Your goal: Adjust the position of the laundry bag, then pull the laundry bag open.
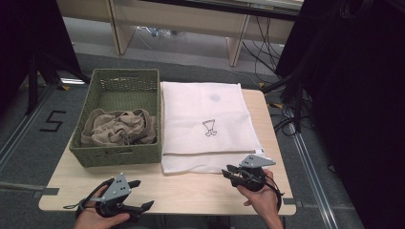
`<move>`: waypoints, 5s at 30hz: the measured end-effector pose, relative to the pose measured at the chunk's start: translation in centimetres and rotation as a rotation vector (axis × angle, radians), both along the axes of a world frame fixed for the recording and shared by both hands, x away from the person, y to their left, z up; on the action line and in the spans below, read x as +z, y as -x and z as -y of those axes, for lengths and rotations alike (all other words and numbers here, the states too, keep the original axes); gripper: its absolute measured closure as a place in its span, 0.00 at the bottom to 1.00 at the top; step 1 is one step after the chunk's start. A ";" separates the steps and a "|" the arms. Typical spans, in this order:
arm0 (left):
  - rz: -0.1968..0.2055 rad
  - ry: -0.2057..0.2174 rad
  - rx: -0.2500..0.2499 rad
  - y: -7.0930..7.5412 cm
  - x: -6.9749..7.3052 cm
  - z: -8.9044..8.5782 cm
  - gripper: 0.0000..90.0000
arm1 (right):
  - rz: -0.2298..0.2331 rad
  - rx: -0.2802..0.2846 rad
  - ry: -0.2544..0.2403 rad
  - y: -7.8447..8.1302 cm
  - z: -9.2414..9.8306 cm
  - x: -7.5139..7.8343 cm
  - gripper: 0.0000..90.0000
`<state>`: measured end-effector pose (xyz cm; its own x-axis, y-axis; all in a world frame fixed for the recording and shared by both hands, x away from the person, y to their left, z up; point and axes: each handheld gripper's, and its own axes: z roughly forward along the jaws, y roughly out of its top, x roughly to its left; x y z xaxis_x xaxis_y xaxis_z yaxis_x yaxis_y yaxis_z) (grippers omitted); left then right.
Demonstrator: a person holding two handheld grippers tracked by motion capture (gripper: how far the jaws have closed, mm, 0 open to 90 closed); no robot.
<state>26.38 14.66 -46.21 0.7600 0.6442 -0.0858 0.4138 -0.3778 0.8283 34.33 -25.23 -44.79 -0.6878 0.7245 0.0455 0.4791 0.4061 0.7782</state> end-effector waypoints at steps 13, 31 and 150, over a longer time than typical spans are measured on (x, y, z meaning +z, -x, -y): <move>-0.006 -0.011 0.008 -0.2 -0.1 0.0 0.24 | 0.032 0.036 0.076 -4.0 -1.2 -0.6 1.00; -0.007 -0.005 0.010 -0.4 0.0 0.1 0.25 | -0.011 0.102 0.206 -9.1 -5.7 -3.1 1.00; 0.001 -0.018 0.021 -0.4 0.1 -0.1 0.25 | -0.280 -0.331 0.110 1.2 12.9 -3.4 0.48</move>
